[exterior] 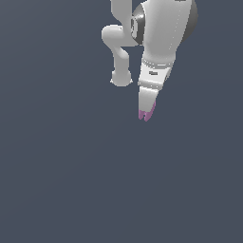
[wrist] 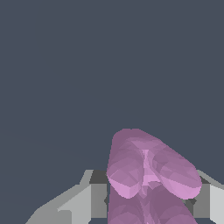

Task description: Pick up the object and move it to a goal position.

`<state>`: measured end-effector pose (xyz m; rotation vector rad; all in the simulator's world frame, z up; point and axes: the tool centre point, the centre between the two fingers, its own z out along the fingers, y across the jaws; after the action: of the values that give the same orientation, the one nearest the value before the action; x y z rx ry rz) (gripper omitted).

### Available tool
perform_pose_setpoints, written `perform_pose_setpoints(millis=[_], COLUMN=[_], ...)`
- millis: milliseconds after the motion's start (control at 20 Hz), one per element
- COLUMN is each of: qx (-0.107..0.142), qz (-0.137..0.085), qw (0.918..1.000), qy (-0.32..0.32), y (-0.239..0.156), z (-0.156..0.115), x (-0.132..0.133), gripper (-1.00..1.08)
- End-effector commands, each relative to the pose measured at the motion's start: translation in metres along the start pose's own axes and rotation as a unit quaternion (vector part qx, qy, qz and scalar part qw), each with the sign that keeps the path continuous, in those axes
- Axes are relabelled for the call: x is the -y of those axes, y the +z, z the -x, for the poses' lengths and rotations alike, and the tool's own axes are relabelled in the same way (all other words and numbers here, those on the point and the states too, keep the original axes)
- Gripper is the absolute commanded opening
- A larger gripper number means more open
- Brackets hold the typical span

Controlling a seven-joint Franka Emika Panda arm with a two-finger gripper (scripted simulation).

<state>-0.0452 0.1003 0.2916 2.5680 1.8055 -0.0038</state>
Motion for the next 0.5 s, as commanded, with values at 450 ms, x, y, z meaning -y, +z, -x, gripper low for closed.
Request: perform_pose_setpoints(millis=[450], qx=[-0.001], qz=[0.000], qw=[1.0000], qy=[-0.001], y=[-0.120], z=[-0.002], x=[0.062], gripper=[-1.00])
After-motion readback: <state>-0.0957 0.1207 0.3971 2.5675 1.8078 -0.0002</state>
